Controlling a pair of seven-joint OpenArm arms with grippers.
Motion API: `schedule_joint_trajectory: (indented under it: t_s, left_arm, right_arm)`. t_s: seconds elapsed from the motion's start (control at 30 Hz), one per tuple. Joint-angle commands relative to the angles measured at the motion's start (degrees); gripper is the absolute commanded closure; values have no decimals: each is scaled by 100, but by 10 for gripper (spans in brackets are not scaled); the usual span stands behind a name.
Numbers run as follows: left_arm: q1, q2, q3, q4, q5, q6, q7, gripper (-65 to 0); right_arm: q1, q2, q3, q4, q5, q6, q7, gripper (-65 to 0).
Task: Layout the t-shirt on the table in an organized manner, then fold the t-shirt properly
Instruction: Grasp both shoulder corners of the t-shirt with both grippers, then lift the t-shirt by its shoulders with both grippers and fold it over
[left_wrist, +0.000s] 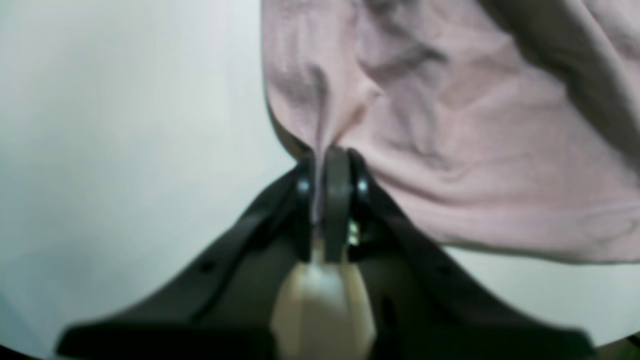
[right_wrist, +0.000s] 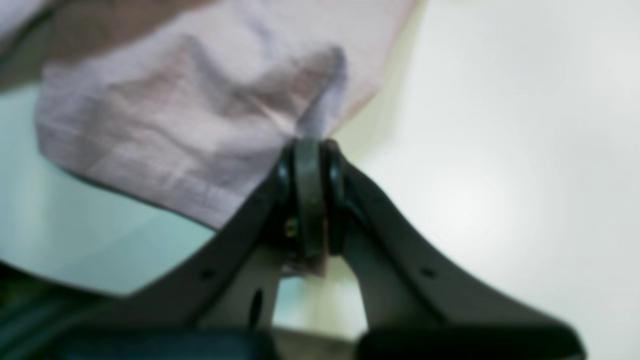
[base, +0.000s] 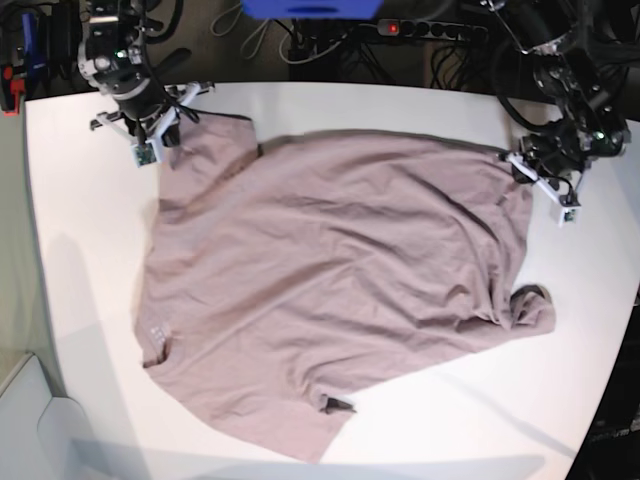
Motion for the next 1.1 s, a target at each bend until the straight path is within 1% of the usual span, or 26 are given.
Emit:
schedule_joint_trajectory:
  t_s: [0.0, 0.1, 0.2, 0.3, 0.37, 0.47, 0.6, 0.67, 0.8, 0.9, 1.07]
  left_arm:
    - [43, -29, 1, 229, -140, 1, 101, -4]
    - [140, -55, 1, 871, -809, 1, 110, -4]
    - [175, -213, -69, 1566, -1433, 1, 66, -4]
    - [113, -275, -368, 1988, -2031, 1, 66, -4]
    - [-89, -319, -623, 2190, -2400, 1, 101, -4]
    - [-476, -371, -852, 2287, -2769, 9, 110, -4]
    - [-801, -389, -834, 2287, -2866, 9, 119, -4]
    - [-951, -371, -808, 2243, -2848, 9, 119, -4]
    - [-1434, -327, -570, 1996, -2813, 53, 119, -4]
    - [-1830, -231, -377, 1724, -2620, 53, 119, -4]
    - [-2445, -204, 159, 1170, -2409, 36, 83, -4]
  right_arm:
    - [-100, 46, 56, 216, -116, -41, -193, 0]
    - [-135, 29, 355, 963, -116, -33, -175, 0]
    - [24, 20, 575, 1499, -116, -33, -122, 0]
    - [322, 20, 874, 1561, -116, -33, -122, 0]
    - [577, 2, 1085, 1561, -107, -33, -122, 0]
    - [1026, -68, 1436, 1561, 166, -33, -122, 0]
    - [1509, -24, 1814, 1569, 807, -33, -122, 0]
    - [1791, -24, 1920, 1569, 983, -33, -122, 0]
    - [2520, -24, 1902, 1561, 1203, -33, -122, 0]
    - [3030, -24, 1797, 1561, 1379, -33, -149, 0]
    - [3672, -24, 1603, 1561, 1379, -33, -149, 0]
